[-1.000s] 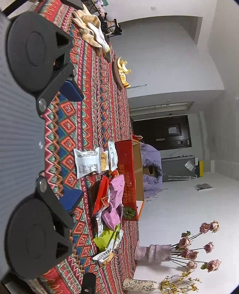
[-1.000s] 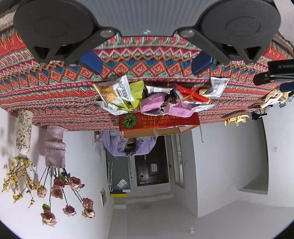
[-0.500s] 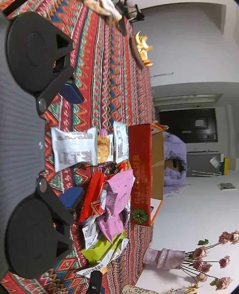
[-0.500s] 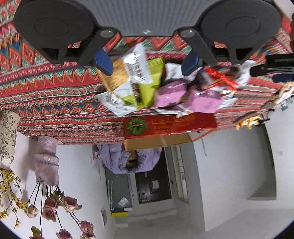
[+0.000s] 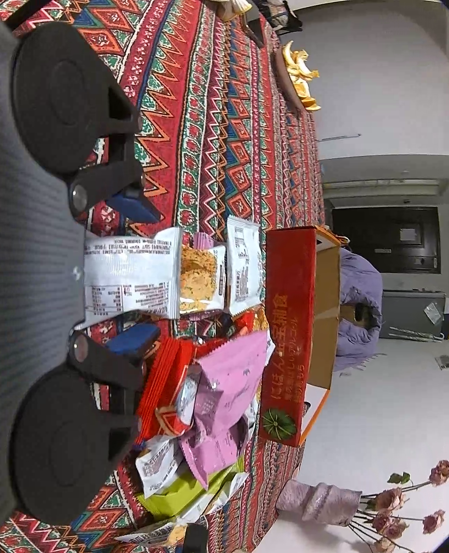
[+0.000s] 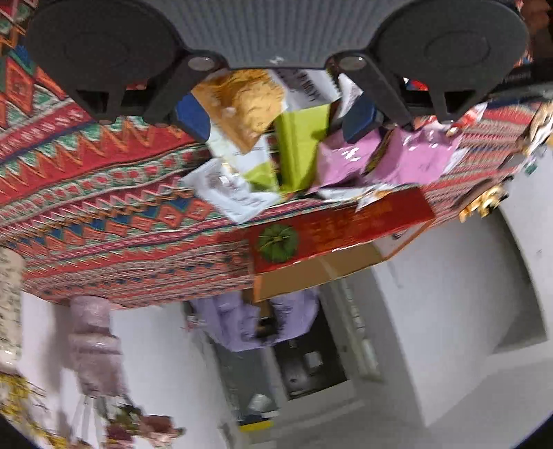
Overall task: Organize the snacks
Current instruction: 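Grasp a white snack packet with the left tool while the right tool grasps a golden packet, then carry both packets into the red cardboard box and open both tools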
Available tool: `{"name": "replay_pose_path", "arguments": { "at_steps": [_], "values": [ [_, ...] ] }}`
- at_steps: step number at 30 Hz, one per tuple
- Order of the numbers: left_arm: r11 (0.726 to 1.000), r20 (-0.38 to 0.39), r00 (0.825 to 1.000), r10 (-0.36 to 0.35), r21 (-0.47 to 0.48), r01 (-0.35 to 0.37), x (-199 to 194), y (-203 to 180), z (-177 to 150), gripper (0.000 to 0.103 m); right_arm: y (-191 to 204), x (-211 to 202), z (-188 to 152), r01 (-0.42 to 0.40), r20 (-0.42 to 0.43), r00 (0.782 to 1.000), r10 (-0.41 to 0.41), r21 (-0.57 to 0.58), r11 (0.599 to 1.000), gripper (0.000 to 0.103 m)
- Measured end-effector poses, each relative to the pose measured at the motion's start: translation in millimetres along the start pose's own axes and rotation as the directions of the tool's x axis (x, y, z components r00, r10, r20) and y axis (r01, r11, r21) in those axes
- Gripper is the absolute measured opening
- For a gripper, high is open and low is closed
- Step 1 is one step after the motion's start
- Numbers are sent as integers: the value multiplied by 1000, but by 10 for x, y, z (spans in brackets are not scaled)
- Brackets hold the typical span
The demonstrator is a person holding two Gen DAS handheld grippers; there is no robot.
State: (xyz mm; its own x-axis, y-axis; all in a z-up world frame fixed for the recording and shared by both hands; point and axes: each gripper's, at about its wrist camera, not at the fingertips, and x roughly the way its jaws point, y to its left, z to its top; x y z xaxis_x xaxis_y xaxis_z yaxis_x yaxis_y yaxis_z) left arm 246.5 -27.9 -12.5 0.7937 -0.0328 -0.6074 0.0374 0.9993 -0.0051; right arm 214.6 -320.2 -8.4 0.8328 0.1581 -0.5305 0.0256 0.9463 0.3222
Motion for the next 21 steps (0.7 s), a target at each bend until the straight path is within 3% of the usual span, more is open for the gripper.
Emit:
{"name": "replay_pose_path", "arguments": {
  "at_steps": [3, 6, 8, 11, 13, 14, 21],
  "values": [
    [1000, -11, 1000, -3, -3, 3, 31, 24, 4, 62, -104, -108, -70, 9, -20, 1000, -6, 118, 993, 84],
    [1000, -27, 1000, -11, 0, 11, 72, 24, -20, 53, -189, -97, -175, -16, -45, 999, 27, 232, 972, 84],
    [1000, -36, 999, -20, -3, 20, 76, 32, -36, 49, -201, -31, -189, -28, -46, 998, 41, 257, 966, 83],
    [1000, -18, 999, -28, 2, 28, 6, 48, -41, 48, -143, 74, -142, 4, -32, 999, 3, 226, 974, 77],
    [1000, -4, 1000, -26, 11, 26, -59, 54, -44, 47, -89, 148, -121, 31, -38, 999, -24, 191, 981, 66],
    [1000, 3, 1000, -24, 11, 24, -95, 65, -43, 46, -54, 167, -118, 43, -44, 998, -36, 155, 987, 45],
    [1000, 45, 999, -11, 14, 10, -337, 89, -75, 46, 133, -23, -295, 79, -51, 995, -81, -33, 996, 43]
  ]
}}
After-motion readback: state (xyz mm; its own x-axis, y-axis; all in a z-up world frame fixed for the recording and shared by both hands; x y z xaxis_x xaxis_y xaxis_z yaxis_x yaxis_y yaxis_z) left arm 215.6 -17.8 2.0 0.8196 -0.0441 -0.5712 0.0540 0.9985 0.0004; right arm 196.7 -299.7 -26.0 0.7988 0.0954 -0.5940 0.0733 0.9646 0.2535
